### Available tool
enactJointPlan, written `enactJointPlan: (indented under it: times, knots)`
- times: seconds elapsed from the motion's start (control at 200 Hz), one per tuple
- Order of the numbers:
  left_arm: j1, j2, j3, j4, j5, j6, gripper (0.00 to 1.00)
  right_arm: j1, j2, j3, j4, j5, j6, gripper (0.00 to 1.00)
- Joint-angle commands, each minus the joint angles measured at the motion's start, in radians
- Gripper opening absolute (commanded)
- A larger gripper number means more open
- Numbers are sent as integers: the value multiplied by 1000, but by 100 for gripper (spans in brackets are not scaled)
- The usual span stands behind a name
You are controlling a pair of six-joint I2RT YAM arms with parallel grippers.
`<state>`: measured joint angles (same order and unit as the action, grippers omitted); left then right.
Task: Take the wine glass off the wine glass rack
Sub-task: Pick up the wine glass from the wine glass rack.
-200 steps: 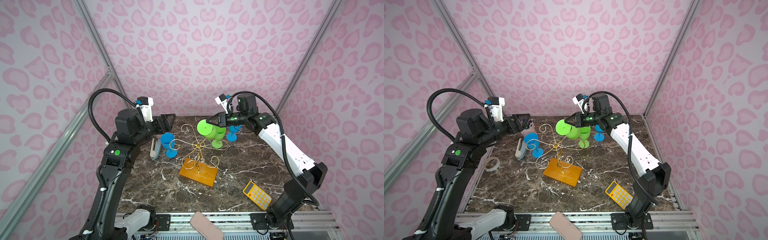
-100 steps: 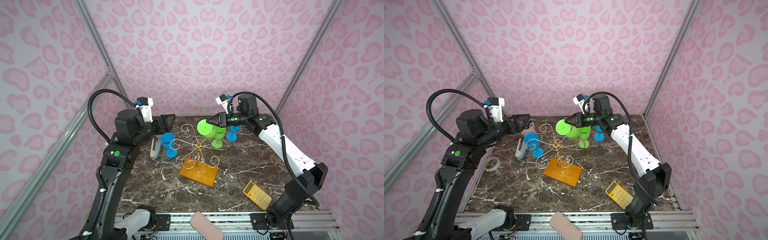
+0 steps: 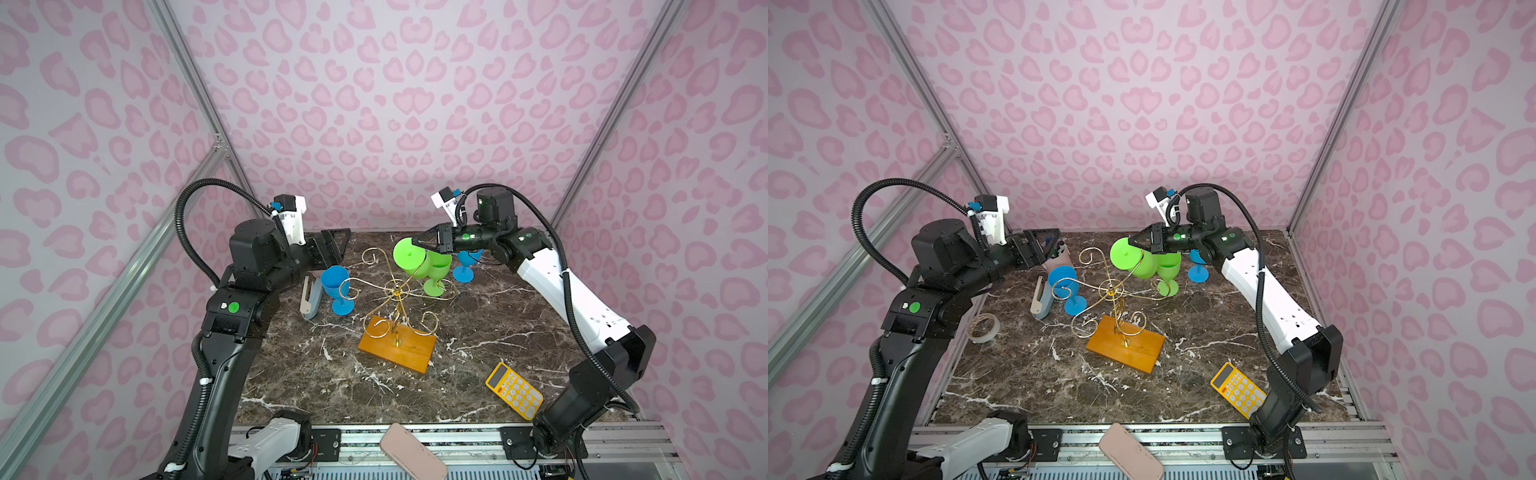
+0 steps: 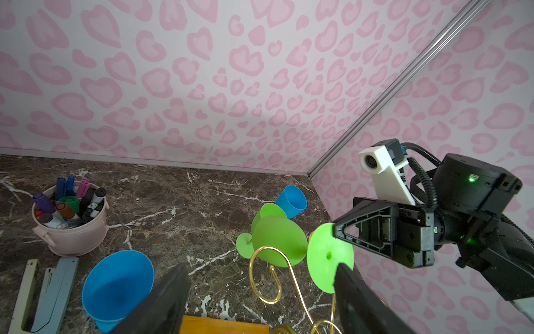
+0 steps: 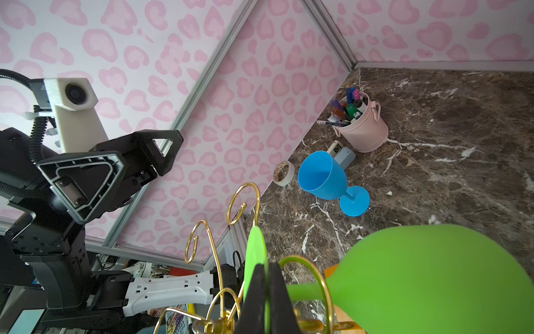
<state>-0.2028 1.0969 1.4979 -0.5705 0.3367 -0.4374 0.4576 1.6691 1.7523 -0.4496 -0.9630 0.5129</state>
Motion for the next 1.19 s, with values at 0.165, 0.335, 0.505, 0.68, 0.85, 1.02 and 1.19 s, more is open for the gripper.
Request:
enactJointPlan:
  times: [0.165, 0.335, 0.505, 0.68, 0.85, 1.02, 1.19]
  knots:
    - [0, 11, 4, -19, 25, -7, 79, -7, -18, -11, 34, -15, 9, 0]
    - [38, 43, -37, -108, 175, -55, 71, -9, -25, -10, 31, -17, 9, 0]
    - [105, -94, -207, -9, 215, -96, 74, -11, -29, -16, 31, -17, 9, 0]
    - [121, -246, -310, 34, 151, -70, 77, -13, -29, -13, 26, -22, 9, 0]
    - [122, -312, -359, 57, 144, -88, 78, -16, -34, -13, 15, -22, 9, 0]
    - [122, -317, -392, 83, 184, -122, 78, -19, -43, -26, 11, -21, 10, 0]
    - [122, -313, -423, 111, 245, -157, 78, -24, -47, -33, 15, -17, 16, 0]
